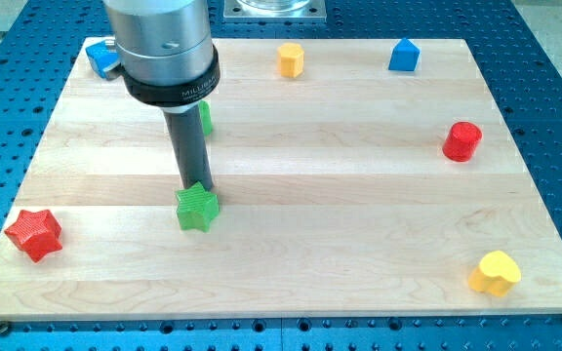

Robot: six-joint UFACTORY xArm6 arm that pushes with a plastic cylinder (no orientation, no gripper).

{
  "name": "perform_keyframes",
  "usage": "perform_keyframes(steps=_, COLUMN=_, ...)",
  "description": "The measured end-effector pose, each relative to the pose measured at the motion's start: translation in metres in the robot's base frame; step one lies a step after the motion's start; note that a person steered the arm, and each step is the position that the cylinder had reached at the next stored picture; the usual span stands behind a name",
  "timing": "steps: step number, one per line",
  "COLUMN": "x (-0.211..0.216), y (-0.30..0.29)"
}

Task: Move the green circle diagonal to the green star

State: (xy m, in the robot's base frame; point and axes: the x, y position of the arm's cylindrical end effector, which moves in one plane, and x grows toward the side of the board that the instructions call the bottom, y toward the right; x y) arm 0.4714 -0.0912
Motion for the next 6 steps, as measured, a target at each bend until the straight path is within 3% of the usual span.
perform_keyframes(steps=1, x=-0.030, y=-0.061)
perform_keyframes(steps=2, x=-0.092, y=-0.071)
perform_keyframes(steps=3, x=-0.127, y=-0.034)
perform_keyframes(steps=4, x=-0.086, y=0.025)
perform_keyframes(steps=5, x=0.009, y=0.045)
perform_keyframes(steps=6, x=0.002, y=0.056)
